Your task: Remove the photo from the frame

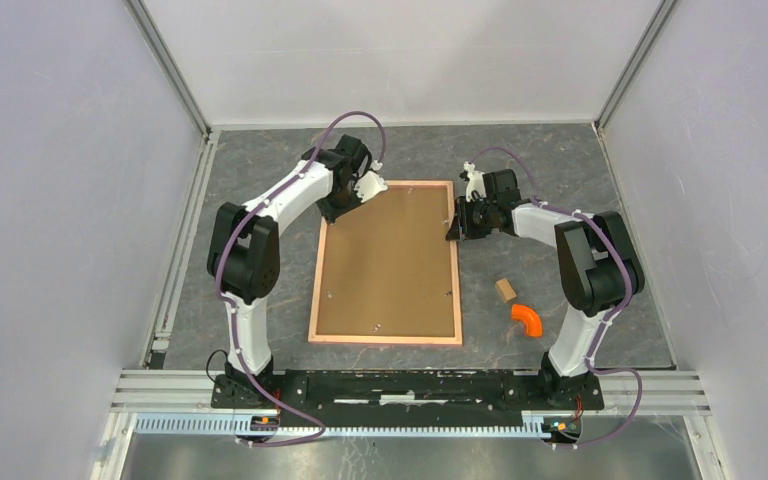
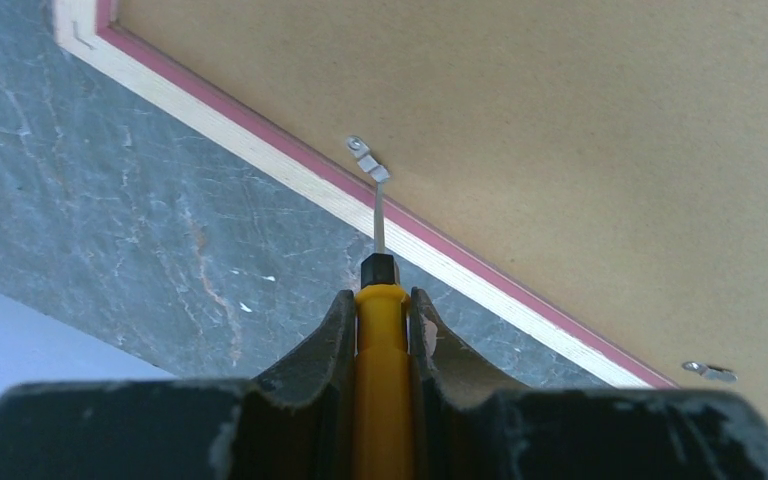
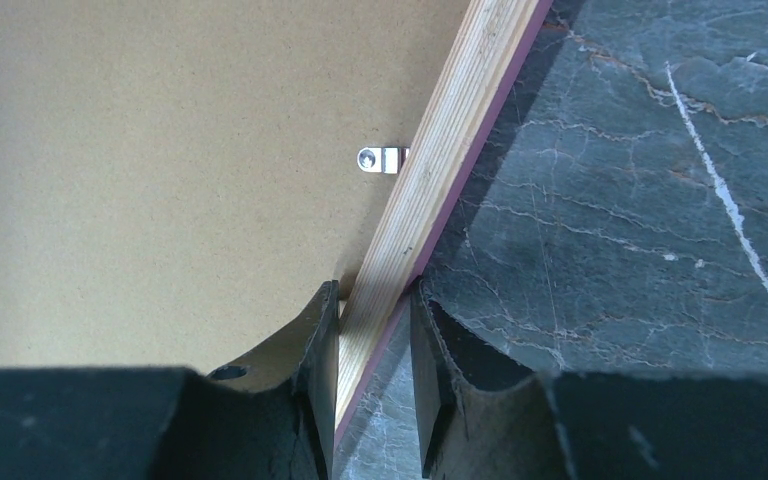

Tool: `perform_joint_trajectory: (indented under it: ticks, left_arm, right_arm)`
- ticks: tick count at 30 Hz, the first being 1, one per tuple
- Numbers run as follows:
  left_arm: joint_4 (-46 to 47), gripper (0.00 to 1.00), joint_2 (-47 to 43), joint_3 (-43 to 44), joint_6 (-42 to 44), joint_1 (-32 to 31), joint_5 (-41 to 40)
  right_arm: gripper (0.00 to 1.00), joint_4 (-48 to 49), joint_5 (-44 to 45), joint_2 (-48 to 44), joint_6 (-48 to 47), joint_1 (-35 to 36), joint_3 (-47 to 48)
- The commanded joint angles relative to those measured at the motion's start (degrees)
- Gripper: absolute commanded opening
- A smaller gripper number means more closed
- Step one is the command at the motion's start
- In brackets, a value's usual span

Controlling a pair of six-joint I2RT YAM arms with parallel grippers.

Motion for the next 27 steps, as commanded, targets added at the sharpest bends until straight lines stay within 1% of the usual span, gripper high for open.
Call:
perform_joint_trajectory:
  ticks: [1, 8, 18, 27]
  left_arm:
    - [-4.3, 0.02, -0.4, 1.8, -0.8, -1.2, 6.7]
    - [-1.6, 0.02, 0.0, 1.8, -2.4, -1.1, 7.0]
    - [-2.8, 0.02, -2.2, 4.4, -0.8, -1.1, 1.3]
    - [-2.7, 0.02, 0.0, 4.7, -1.0, -1.1, -2.5]
  right_arm:
    - [0.12, -0.9, -0.4, 2.3, -0.6, 0.3, -1.1]
    - [0.10, -0.7, -0.5, 2.3, -0.5, 0.2, -1.3]
    - [0.09, -0.7, -0.5, 2.6, -0.6, 0.3, -1.1]
    - [0.08, -0.8, -0.5, 2.3, -0.7, 0.2, -1.2]
